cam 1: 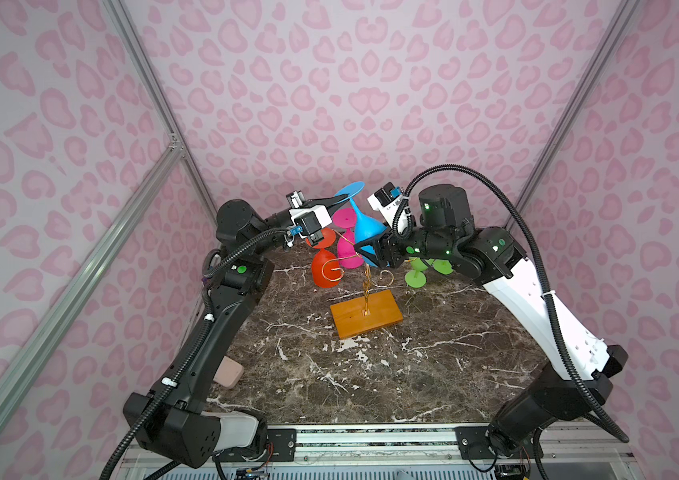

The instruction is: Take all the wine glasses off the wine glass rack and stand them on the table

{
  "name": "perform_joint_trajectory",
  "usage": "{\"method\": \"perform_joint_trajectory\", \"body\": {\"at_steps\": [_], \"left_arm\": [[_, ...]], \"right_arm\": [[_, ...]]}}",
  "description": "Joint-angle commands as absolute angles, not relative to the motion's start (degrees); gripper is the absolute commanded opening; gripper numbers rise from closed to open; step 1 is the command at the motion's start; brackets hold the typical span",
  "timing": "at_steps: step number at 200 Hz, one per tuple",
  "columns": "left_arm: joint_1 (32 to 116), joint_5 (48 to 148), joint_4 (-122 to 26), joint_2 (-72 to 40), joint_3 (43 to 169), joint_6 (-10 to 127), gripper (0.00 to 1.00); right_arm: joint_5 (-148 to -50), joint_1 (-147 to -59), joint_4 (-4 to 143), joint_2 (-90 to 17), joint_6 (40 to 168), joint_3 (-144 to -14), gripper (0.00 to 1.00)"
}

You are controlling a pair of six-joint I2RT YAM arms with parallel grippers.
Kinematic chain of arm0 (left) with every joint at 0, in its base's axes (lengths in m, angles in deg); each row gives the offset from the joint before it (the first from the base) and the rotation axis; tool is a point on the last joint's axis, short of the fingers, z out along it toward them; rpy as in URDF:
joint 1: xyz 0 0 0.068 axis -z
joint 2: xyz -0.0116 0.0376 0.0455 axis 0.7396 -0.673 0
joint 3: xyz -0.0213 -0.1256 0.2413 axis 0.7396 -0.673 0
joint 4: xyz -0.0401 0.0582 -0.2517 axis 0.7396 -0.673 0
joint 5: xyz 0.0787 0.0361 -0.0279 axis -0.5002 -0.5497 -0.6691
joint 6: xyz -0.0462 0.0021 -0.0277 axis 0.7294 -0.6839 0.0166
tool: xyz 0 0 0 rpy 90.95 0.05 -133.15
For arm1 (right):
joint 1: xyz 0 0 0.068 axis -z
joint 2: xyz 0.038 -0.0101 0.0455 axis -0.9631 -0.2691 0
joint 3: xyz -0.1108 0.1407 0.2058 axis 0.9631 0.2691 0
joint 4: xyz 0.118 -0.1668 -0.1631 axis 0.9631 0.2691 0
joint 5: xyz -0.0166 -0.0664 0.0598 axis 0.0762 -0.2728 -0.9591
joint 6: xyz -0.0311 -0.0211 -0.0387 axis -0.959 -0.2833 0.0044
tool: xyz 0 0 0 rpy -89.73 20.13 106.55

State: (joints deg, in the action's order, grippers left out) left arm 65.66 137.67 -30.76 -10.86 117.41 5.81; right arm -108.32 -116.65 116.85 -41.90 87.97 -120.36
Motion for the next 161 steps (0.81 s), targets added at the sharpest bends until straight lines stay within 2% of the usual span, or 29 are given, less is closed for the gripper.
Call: {"method": "perform_joint_trajectory", "body": {"at_steps": [1,23,59,85,147,161], "left_arm": [[65.7,135.8,-28.3,-10.3,117.6,7.1,0.03],[65.7,133.9,-28.2,-10.1,117.5,7.1,0.03],[65.7,128.9,-28.3,-10.3,117.3,10.3,0.03],[65.6,127.8,-28.4,-10.9,117.4,13.6,0.03],[64.4,121.6,-27.1,-12.2,117.3,25.8,0.03],[63.7,121.1,-26.5,-12.2,116.8,28.9,0.03]], "right_arm": [[-109.2,-116.7,115.2,-41.9,88.0,-120.3,0.56],[-109.9,-116.8,113.9,-40.9,88.9,-119.1,0.71],[-110.8,-116.7,108.7,-37.0,90.1,-114.9,0.88],[-110.5,-116.7,103.0,-32.6,91.0,-110.2,0.92],[-107.8,-115.3,92.8,-18.4,91.3,-97.8,0.93],[-106.8,-114.6,90.8,-14.0,91.8,-94.2,0.9]]}}
